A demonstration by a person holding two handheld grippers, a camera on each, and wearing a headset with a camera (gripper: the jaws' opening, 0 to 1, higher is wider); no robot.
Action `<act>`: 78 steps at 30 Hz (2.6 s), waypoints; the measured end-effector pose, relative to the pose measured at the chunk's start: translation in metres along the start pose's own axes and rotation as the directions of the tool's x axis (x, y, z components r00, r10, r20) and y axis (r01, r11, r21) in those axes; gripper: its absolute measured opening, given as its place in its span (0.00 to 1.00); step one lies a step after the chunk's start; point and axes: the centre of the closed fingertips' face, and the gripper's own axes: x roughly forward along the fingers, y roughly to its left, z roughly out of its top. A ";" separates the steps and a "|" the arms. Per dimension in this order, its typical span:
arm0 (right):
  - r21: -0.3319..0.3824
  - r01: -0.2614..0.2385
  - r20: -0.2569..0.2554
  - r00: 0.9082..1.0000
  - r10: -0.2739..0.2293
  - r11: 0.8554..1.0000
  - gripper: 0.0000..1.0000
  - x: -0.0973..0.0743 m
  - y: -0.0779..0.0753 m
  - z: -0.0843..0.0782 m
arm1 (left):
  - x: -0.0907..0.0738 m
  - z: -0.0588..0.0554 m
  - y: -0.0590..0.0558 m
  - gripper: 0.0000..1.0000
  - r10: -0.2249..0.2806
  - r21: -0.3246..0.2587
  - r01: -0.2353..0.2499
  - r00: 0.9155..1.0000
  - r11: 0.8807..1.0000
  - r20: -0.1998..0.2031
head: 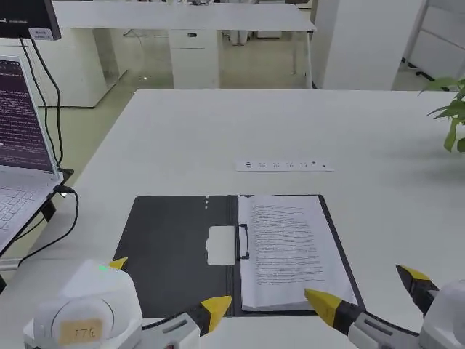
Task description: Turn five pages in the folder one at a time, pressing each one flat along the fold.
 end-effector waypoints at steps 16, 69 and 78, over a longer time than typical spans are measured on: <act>0.018 0.017 0.010 1.000 -0.017 1.000 0.99 -0.004 -0.005 -0.002 | 0.032 0.003 -0.022 0.98 -0.069 0.061 0.071 0.997 0.996 -0.025; 0.045 0.040 -0.005 0.999 -0.040 0.998 0.97 -0.006 0.001 -0.008 | 0.126 -0.042 -0.061 0.92 -0.195 0.139 0.215 0.970 0.967 -0.144; 0.054 0.044 -0.005 0.999 -0.044 0.998 0.97 -0.007 -0.003 -0.011 | 0.143 -0.048 -0.077 0.91 -0.221 0.142 0.243 0.963 0.959 -0.154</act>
